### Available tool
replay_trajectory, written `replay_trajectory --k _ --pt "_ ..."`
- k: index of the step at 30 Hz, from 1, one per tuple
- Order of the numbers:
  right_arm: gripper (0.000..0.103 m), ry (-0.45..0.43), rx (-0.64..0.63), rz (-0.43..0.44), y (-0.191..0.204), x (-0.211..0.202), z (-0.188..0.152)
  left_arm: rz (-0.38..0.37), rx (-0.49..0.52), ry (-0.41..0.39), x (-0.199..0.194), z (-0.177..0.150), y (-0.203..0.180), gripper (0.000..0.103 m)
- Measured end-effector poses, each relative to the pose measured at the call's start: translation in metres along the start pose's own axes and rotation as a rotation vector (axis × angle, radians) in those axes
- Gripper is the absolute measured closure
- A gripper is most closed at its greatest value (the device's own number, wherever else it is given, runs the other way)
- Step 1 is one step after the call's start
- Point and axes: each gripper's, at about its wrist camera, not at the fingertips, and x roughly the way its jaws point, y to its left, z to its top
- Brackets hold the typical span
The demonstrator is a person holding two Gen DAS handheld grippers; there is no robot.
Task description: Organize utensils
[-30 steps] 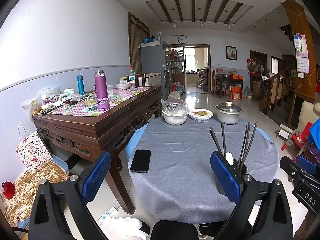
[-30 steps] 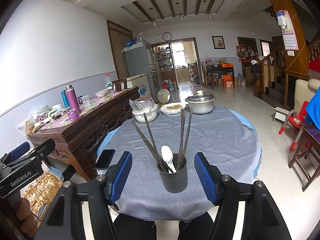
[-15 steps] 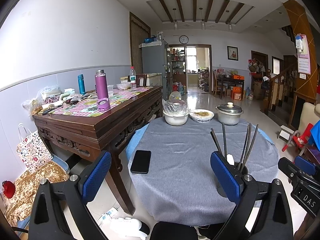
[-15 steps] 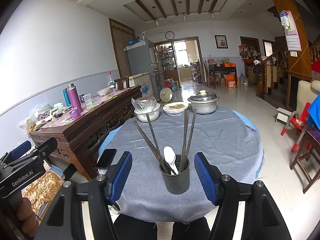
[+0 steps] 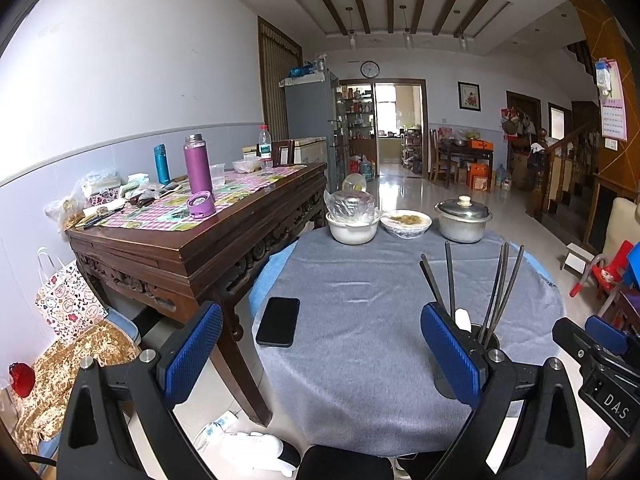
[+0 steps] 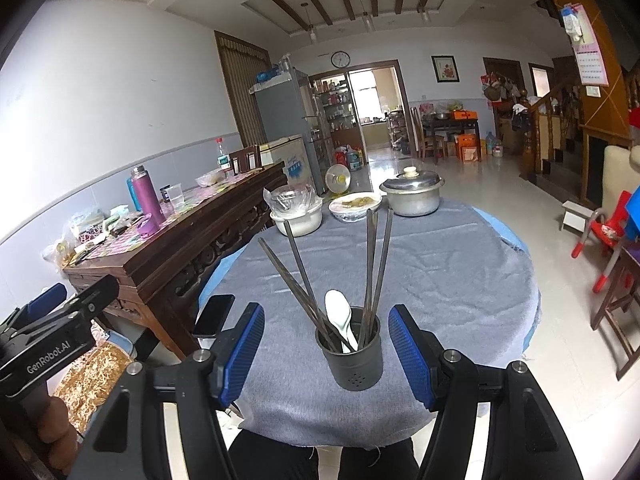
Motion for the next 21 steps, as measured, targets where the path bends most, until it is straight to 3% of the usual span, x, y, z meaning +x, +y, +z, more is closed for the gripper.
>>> replay_trajectory --k 15,21 --pt "0.035 0.053 0.012 0.017 -0.007 0.033 -0.001 0.006 0.005 0.022 0.015 0.001 -0.007 0.004" --pt "0.035 0.079 0.038 -0.013 -0.029 0.056 -0.004 -0.015 -0.003 0.061 0.053 -0.001 -0.013 0.004"
